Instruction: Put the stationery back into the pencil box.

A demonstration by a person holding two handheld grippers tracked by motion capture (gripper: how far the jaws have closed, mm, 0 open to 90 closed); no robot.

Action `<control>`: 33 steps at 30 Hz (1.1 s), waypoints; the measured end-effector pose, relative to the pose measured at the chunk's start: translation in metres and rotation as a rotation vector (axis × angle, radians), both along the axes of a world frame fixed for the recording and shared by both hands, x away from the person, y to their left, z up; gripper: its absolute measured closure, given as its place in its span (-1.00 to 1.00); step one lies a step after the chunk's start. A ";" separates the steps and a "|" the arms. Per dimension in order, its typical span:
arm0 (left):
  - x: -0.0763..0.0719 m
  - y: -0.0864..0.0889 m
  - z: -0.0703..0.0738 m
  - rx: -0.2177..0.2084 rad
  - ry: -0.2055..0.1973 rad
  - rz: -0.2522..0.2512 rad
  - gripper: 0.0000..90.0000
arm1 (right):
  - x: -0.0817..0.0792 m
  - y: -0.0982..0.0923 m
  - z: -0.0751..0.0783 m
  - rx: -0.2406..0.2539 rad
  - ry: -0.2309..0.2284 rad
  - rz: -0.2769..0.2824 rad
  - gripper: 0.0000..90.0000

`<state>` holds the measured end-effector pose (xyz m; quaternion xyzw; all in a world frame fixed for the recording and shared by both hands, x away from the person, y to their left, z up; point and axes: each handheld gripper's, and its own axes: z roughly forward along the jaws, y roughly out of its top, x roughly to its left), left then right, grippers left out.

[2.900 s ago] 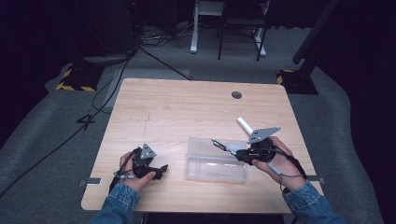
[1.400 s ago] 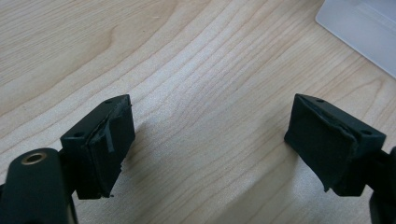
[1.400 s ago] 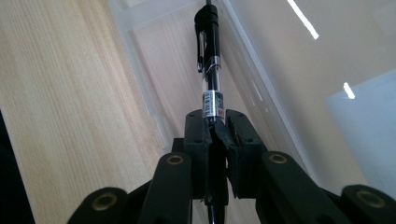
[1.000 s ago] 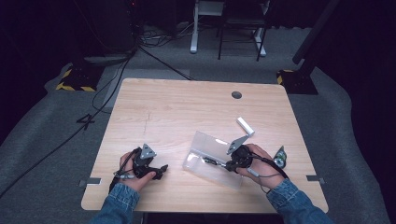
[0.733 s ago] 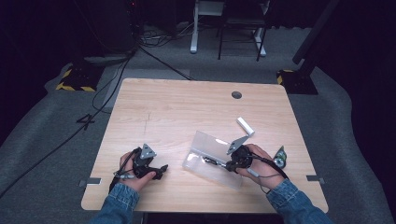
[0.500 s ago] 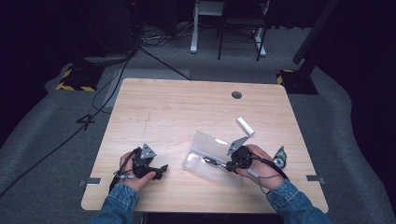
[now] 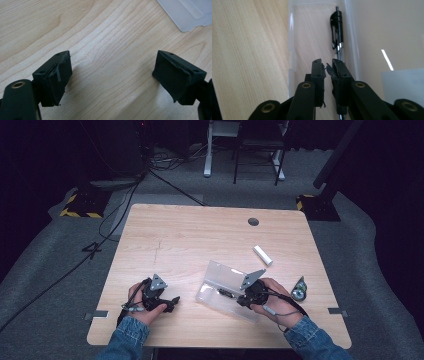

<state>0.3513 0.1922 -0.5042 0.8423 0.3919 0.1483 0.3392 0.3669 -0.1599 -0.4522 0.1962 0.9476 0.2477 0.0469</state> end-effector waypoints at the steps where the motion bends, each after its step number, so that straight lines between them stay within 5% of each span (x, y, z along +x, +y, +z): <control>1: 0.000 0.000 0.000 0.000 0.000 0.000 -0.66 | -0.001 0.002 -0.001 -0.002 -0.002 0.005 0.87; 7: 0.000 0.000 0.000 0.000 0.000 0.000 -0.66 | 0.002 0.003 -0.010 -0.038 0.009 -0.003 0.94; 16: 0.000 0.000 0.000 0.000 0.000 0.000 -0.66 | 0.006 -0.003 -0.016 -0.021 0.022 -0.037 0.63; 21: 0.000 0.000 0.000 -0.001 0.000 0.001 -0.66 | 0.006 -0.004 -0.016 -0.020 0.020 -0.038 0.62; 30: 0.000 0.000 0.000 -0.001 0.000 0.001 -0.66 | 0.005 -0.015 -0.002 0.036 0.000 -0.062 0.53; 33: 0.000 0.000 0.000 0.000 0.000 0.000 -0.66 | 0.004 -0.024 0.005 0.078 -0.013 -0.112 0.40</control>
